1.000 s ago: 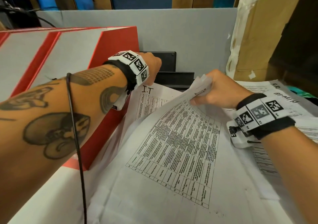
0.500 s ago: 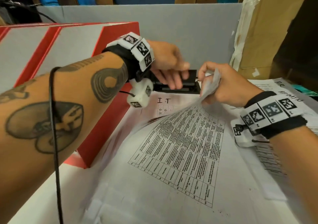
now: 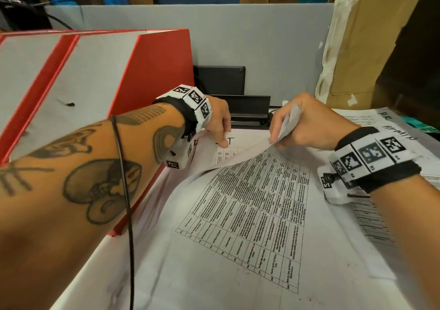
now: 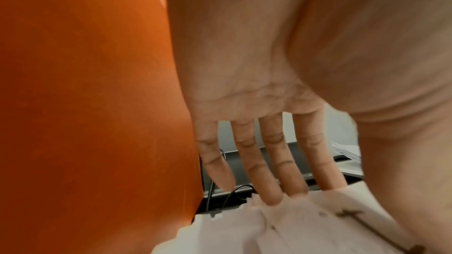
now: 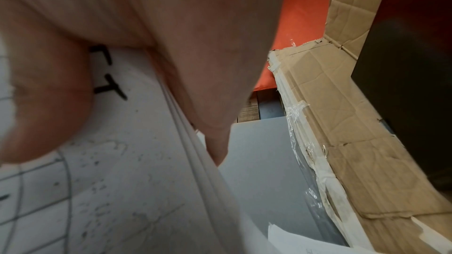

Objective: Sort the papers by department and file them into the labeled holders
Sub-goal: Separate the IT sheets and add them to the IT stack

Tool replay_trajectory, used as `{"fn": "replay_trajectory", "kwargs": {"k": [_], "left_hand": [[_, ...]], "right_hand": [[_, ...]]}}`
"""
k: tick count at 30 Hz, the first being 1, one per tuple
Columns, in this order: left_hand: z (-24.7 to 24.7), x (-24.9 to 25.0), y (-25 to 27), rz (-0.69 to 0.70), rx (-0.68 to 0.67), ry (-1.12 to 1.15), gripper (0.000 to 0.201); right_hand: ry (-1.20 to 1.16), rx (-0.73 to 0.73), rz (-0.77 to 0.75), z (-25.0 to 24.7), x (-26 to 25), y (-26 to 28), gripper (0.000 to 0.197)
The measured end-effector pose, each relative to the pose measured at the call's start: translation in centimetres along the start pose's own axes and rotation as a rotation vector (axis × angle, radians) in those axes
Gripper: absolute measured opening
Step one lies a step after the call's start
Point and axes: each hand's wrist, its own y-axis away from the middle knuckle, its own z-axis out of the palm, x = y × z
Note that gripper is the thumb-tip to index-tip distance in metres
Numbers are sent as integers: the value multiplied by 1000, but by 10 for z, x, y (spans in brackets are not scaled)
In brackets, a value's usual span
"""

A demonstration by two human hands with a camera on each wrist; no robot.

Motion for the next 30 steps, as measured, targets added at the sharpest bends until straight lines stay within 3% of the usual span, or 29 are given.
{"fn": "replay_trajectory", "kwargs": {"k": [4, 7, 10, 14, 16, 17, 19, 22, 25, 27, 30], "left_hand": [[-2, 0, 1, 32, 87, -11, 32], [-8, -2, 4, 52, 198, -23, 24], [-15, 0, 11, 69, 212, -76, 20], [-25, 11, 23, 116, 212, -155, 20], [-33, 21, 31, 173, 227, -154, 19], [-38, 26, 35, 203, 235, -126, 19], [-47, 36, 42, 274, 191, 22, 21], [-49, 47, 49, 349, -13, 425, 37], [-39, 43, 44, 209, -69, 725, 59], [-29, 33, 38, 110, -103, 575, 63], [-14, 17, 29, 51, -66, 10, 43]], "right_hand": [[-18, -1, 0, 0, 0, 1, 23], [-38, 10, 1, 0, -2, 1, 38], [-59, 47, 12, 0, -5, 2, 40], [-23, 45, 32, 1, -7, 3, 20], [-45, 49, 31, 3, -10, 2, 24], [-61, 50, 24, 4, -12, 2, 35], [-47, 62, 10, 4, -11, 2, 52], [-21, 101, 36, 2, -6, 1, 35], [-72, 135, 28, -2, -1, 1, 53], [-100, 108, 17, -3, 2, 3, 61], [26, 49, 5, -1, 0, 3, 36]]}}
